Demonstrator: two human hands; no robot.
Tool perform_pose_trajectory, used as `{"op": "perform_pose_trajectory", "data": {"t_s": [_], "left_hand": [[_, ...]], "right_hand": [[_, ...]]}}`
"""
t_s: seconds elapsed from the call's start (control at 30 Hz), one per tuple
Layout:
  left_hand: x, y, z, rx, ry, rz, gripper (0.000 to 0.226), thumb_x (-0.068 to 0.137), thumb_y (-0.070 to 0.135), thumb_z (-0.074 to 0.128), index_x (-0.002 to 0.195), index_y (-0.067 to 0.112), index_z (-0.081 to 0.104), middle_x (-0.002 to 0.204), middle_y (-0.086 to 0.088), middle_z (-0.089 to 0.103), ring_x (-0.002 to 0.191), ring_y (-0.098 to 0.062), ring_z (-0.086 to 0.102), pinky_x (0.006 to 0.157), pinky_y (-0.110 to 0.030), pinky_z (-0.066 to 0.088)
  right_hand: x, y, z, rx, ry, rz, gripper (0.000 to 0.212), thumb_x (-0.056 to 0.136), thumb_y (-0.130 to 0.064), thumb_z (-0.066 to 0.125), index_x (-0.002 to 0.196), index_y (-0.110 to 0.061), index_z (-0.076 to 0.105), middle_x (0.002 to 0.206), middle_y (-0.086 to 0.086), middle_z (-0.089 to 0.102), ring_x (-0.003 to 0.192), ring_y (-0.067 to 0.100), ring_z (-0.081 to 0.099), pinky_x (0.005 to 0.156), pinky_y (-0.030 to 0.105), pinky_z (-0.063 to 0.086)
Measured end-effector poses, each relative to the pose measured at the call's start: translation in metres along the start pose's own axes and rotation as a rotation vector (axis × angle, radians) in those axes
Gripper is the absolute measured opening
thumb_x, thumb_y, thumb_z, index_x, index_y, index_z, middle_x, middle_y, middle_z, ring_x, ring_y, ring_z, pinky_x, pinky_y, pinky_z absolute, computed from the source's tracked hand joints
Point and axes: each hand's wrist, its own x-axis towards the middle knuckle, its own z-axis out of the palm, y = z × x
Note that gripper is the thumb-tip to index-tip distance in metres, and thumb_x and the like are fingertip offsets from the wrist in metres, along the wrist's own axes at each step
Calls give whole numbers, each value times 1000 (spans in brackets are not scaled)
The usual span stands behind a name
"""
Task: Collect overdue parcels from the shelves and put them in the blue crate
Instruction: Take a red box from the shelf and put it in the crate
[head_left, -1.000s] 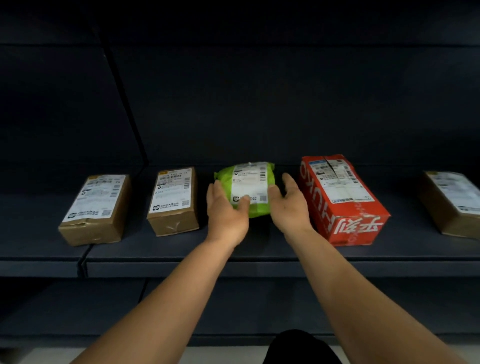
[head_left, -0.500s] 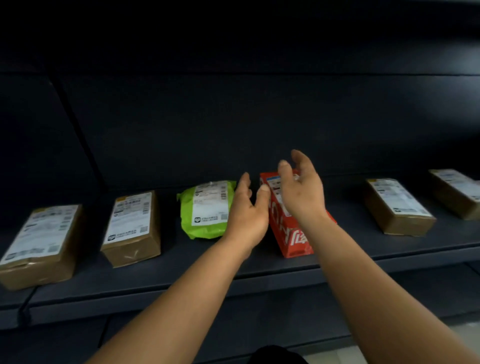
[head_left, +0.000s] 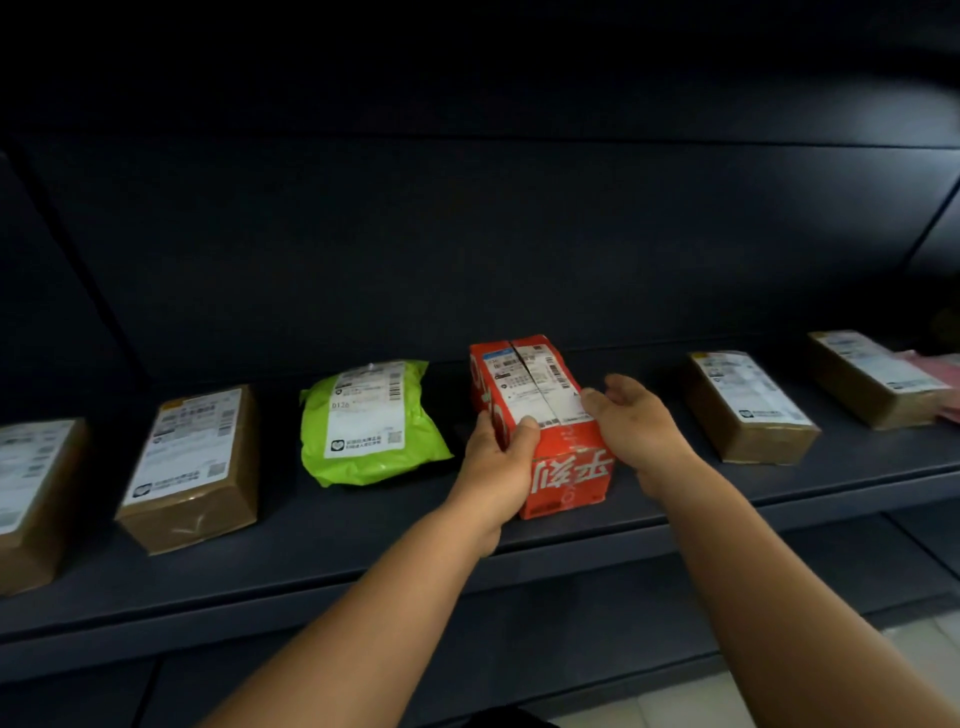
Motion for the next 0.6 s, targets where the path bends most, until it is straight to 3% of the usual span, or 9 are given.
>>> {"op": "perform_pose_trajectory", "data": {"t_s": [0.07, 0.13, 0.2, 0.37, 0.47, 0.6], "left_hand": [[1, -2, 0, -15, -13, 5, 49, 97, 44, 46, 143, 35, 34, 129, 1, 60, 102, -9, 62, 74, -18, 47], [1, -4, 0, -19, -37, 17, 49, 97, 46, 46, 143, 39, 33, 128, 3, 61, 101, -7, 63, 74, -18, 47], [-2, -7, -1, -22, -66, 53, 50, 97, 45, 46, 145, 43, 30, 127, 7, 61, 101, -4, 63, 75, -16, 48], [-5, -12, -5, -27, -113, 193, 53, 98, 33, 49, 143, 49, 25, 135, 15, 51, 114, -1, 56, 82, -9, 49], [-4, -17, -10, -23, -113, 264, 60, 96, 34, 53, 144, 51, 22, 147, 15, 39, 128, -3, 46, 100, -21, 44], [-4, -22, -13, -23, -104, 319, 58, 90, 41, 58, 132, 66, 26, 149, 17, 35, 132, 0, 41, 109, -32, 40]], "right_hand": [[0, 5, 0, 81, -67, 93, 51, 97, -38, 55, 142, -18, 44, 109, 4, 67, 83, 15, 67, 68, 31, 54], [2, 11, 0, 144, -140, 154, 39, 96, -41, 55, 128, -18, 57, 96, 5, 73, 86, 21, 71, 82, 38, 56], [1, 16, -1, 212, -194, 168, 32, 95, -41, 56, 119, -20, 59, 96, 6, 74, 89, 23, 72, 87, 43, 56], [-2, 25, -1, 406, -274, 20, 36, 97, -40, 54, 130, -28, 56, 107, 2, 74, 98, 22, 72, 89, 45, 56], [-4, 25, 3, 493, -276, -50, 36, 97, -37, 53, 132, -29, 55, 113, 2, 73, 105, 22, 69, 95, 48, 53], [-11, 28, 8, 553, -238, -89, 35, 97, -34, 54, 131, -29, 57, 113, 1, 72, 105, 21, 69, 95, 47, 53]]}}
